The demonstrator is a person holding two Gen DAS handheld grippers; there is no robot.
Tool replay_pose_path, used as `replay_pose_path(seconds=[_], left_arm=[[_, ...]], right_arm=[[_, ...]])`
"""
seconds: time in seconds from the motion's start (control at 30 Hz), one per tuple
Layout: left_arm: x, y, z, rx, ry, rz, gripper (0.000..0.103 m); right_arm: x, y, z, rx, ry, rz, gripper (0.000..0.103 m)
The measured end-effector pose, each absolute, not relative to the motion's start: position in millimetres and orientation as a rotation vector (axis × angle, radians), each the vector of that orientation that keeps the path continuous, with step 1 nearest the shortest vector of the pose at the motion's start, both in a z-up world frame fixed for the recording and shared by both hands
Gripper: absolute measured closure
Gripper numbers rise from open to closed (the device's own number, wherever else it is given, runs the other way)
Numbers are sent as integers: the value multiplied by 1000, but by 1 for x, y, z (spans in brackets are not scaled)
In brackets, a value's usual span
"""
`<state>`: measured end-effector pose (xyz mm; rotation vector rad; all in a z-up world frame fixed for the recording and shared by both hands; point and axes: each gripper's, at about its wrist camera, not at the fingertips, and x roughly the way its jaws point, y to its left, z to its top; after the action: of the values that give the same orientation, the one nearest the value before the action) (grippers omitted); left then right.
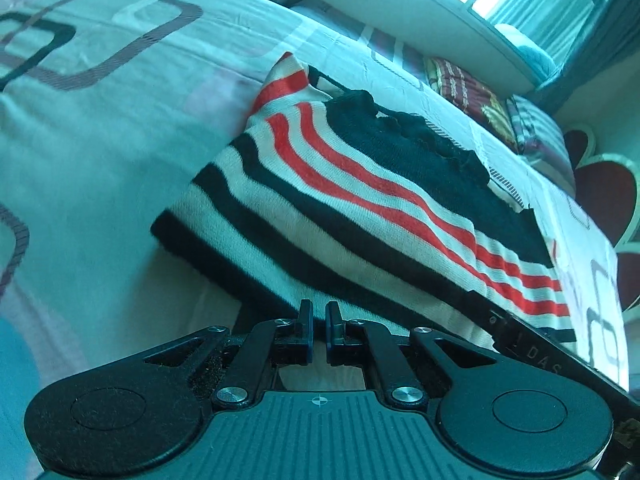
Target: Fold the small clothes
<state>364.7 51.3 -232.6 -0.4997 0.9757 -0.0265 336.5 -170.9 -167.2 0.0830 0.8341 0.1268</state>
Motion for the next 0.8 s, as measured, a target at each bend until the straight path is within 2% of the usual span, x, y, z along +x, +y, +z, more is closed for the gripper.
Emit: replay_pose_path(seconds=[0.07,0.1,0.17,0.23,0.27,0.3,0.33,0.4,0.57,0.6,0.63,0.73,0.8], left_arm=[[361,50,-235,-504,971,-22,99],[359,49,-235,-487,961,-19,95],[358,41,-233,-410,926,-32,68],[352,30,-223,-312,854,-12,15],[347,22,-216,-229,786,38,5],[342,17,-210,-172,720,52,0],[340,14,-207,-157,690,17,0],[347,17,-207,-212,742,-26,0],[354,53,-227,-556,882,79,0],[356,56,-230,-579,891,86,3],[358,57,-232,-590,894,85,17],[368,61,-242,-691,913,42,45],[372,64,-250,-747,910,43,47]], right_arm=[[336,-173,-169,88,841,124,47],[336,-173,-169,88,841,124,47],[335,-174,-169,90,842,124,47],[334,-174,-169,90,840,127,46],[334,-173,-169,89,839,128,46],[333,-174,-169,89,837,130,46],[333,-174,-169,90,836,131,46],[332,-175,-168,91,832,128,46],[331,-177,-167,101,825,128,46],[331,-177,-167,102,824,129,46],[331,-178,-167,101,822,129,46],[331,-177,-168,102,818,131,47],[330,-177,-168,105,811,131,49]])
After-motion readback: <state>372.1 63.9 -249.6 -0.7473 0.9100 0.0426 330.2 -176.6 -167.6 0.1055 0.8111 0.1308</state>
